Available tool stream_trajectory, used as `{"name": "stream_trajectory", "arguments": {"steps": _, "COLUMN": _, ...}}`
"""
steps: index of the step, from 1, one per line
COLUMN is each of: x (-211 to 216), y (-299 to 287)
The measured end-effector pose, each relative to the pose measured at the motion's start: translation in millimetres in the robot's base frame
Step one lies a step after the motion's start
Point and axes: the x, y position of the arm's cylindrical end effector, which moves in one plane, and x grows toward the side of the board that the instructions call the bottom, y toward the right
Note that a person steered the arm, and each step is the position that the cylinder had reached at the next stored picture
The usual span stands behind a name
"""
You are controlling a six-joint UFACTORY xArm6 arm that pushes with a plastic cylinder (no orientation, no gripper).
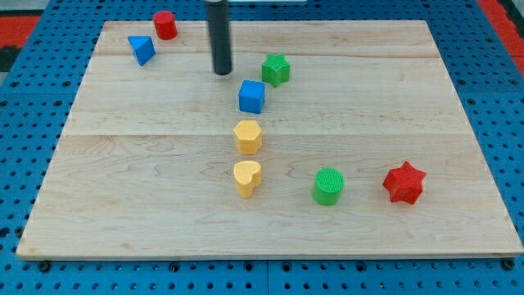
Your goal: Push the triangle to the bottom right of the red circle
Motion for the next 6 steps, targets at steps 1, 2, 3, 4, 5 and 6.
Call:
{"name": "stream_trajectory", "arguments": {"steps": 1, "x": 34, "y": -54}}
{"name": "stream_trajectory", "arguments": {"steps": 2, "x": 112, "y": -86}}
{"name": "stream_trajectory", "arguments": {"steps": 3, "x": 133, "y": -128}}
{"name": "stream_trajectory", "arguments": {"steps": 4, "x": 69, "y": -197}}
{"name": "stream_trajectory", "arguments": {"steps": 5, "x": -6, "y": -205}}
{"name": "stream_trajectory", "arguments": {"steps": 6, "x": -50, "y": -196}}
